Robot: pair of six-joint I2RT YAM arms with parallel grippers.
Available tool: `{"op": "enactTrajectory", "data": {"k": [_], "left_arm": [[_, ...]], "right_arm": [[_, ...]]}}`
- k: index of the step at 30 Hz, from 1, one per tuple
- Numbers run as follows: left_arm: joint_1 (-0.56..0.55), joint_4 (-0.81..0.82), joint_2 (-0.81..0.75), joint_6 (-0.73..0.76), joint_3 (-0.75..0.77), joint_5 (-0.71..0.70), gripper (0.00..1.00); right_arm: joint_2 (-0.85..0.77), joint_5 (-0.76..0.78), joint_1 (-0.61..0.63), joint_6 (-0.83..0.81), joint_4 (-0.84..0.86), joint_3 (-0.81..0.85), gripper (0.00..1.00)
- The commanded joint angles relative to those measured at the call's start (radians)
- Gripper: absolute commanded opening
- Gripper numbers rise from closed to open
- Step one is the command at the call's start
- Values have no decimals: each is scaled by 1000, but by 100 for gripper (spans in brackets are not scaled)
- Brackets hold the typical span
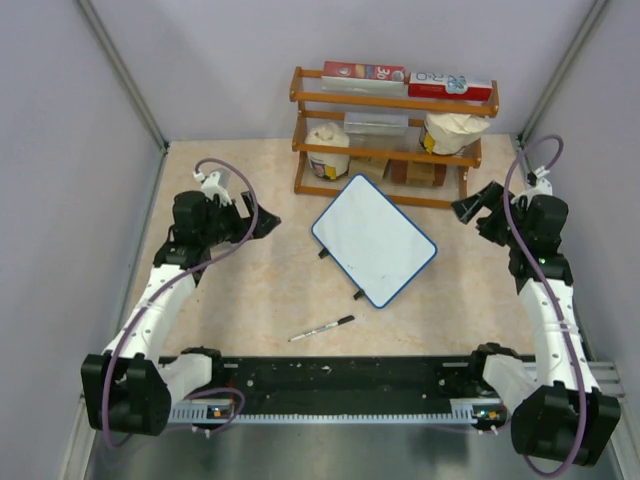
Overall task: Write a sentence on the whiteboard
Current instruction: Move the whiteboard stand to the center of the board.
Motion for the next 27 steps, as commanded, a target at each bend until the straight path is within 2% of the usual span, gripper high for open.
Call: {"op": "enactTrajectory", "data": {"k": [1, 4, 8, 11, 15, 19, 27], "left_arm": [[-28, -80, 0, 125, 35, 10, 99], [-103, -150, 3, 182, 52, -49, 99], [-301, -294, 56, 232, 110, -229, 99], [-376, -358, 127, 234, 130, -246, 96], [-444, -309, 181, 206, 66, -229, 92], [-487, -173, 225, 138, 13, -188, 72], [-579, -61, 432, 88, 58, -204, 47]], "right_arm": [[3, -42, 20, -16, 8, 54, 99], [14, -46, 33, -19, 4, 65, 99], [36, -43, 54, -29, -21, 89, 99], [56, -43, 79, -36, -32, 102, 99], [71, -48, 99, -43, -44, 108, 99], [71, -52, 103, -45, -50, 108, 99], [30, -60, 103, -36, -82, 154, 99]]}}
